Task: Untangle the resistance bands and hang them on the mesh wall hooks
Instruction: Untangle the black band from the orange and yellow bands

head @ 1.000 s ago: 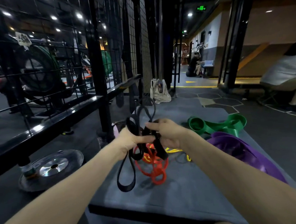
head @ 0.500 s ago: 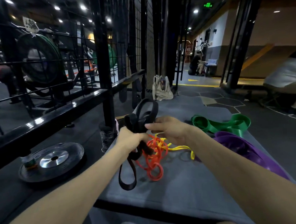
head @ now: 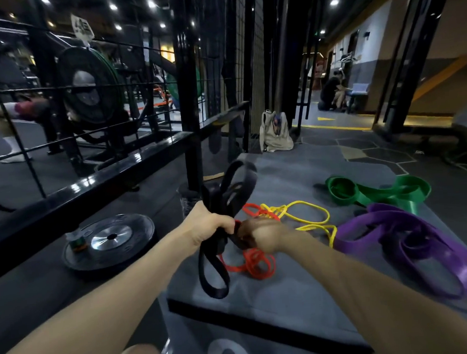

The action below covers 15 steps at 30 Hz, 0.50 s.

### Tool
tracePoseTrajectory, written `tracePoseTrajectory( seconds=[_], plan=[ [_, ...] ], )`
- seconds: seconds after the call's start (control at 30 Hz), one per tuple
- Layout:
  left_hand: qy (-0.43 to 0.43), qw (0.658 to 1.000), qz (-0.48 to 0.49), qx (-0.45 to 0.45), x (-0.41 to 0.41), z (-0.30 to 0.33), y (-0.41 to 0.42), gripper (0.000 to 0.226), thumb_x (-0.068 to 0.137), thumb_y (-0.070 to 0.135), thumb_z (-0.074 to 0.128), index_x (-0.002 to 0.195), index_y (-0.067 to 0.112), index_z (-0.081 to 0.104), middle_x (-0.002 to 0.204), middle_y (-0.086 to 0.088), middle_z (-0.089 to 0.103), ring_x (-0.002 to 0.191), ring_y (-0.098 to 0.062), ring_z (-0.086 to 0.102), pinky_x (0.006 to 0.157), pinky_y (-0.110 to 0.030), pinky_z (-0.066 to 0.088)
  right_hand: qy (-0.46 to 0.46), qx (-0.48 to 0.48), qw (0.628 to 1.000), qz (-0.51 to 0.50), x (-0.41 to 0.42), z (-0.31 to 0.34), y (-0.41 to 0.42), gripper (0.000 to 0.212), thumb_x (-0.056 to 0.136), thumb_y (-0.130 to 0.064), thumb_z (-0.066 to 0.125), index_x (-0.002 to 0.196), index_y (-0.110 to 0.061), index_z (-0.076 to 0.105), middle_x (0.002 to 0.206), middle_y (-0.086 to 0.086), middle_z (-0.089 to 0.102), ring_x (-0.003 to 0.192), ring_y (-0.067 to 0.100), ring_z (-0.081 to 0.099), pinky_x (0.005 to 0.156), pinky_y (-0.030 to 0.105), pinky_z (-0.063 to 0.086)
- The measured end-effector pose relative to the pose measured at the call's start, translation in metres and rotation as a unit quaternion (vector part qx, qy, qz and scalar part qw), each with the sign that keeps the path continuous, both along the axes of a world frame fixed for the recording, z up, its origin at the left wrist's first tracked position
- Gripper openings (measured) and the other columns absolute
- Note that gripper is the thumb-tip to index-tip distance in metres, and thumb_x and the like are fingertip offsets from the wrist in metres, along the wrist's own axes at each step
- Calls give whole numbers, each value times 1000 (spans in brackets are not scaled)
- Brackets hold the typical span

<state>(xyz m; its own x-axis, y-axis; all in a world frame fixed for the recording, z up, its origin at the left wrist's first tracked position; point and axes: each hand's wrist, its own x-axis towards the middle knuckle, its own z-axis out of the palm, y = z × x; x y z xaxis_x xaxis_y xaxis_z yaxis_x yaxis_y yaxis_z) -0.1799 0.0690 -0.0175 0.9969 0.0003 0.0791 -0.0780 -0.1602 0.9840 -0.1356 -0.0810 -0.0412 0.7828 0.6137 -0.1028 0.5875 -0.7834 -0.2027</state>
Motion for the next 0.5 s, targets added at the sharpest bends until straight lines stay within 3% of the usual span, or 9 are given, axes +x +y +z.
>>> tracePoseTrajectory(
  seconds=[0.07,0.13,0.27,0.4,0.5],
  plan=[
    [14,1000,0,18,2,-6,5,23,45,-4,63,65,3,55,51,-5,48,51,-16,49,51,-26,40,-50,-87,995,0,2,-5,6,25,90,-12,47,111,-13,61,117,12,60,106,29,56,72,27,37],
    [26,999,12,39,5,-12,9,33,42,4,65,74,6,58,57,-4,49,59,-17,50,56,-28,41,-87,-154,984,2,3,-8,11,31,94,-15,42,121,-13,58,128,9,55,114,28,51,77,28,40],
    [34,998,27,42,9,-18,11,20,53,-7,69,59,7,56,45,3,52,56,-19,52,55,-28,43,-115,-258,959,-28,5,-11,15,42,97,-13,35,139,-8,40,144,10,35,128,31,40,97,37,40],
    [47,999,12,22,11,-22,5,19,40,3,66,54,13,57,52,0,54,61,-20,54,58,-28,44,-132,-321,938,-18,4,-11,11,48,99,-13,29,147,-8,23,149,12,30,133,30,35,101,38,35],
    [56,998,7,11,14,-26,2,16,39,5,67,42,17,57,51,2,53,62,-21,54,60,-30,44,-165,-310,936,-8,5,-6,2,42,99,-10,30,139,-11,40,141,13,39,128,32,41,89,38,38]
  ],
)
